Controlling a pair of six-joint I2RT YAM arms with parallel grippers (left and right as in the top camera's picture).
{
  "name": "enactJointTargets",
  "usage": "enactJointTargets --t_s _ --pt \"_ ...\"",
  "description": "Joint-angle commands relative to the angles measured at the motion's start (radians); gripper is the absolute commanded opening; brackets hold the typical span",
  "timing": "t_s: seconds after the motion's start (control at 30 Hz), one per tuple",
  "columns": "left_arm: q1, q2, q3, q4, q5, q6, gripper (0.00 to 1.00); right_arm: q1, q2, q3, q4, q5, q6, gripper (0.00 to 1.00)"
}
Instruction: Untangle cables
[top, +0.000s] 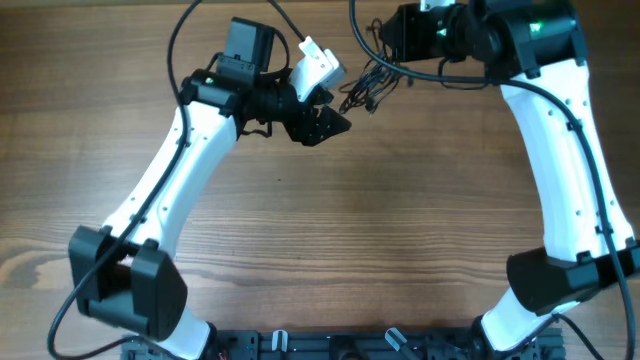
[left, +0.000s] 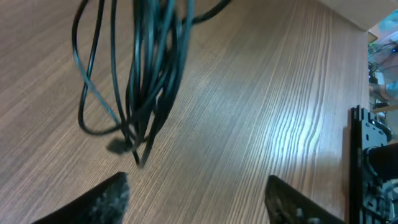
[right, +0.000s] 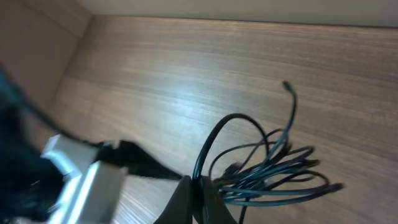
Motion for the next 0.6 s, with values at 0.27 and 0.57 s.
enactJointTargets --t_s 0.27,0.57 --pt "-0.030 0.074 -0.002 0.182 0.023 0.023 0.66 0.006 -0.042 0.024 -0.017 -0.125 0.006 0.04" --pt "0.005 0.074 -0.002 0.087 -0.183 0.020 0.04 -0.002 -0.044 0.024 -0.015 -0.062 0.008 0.05"
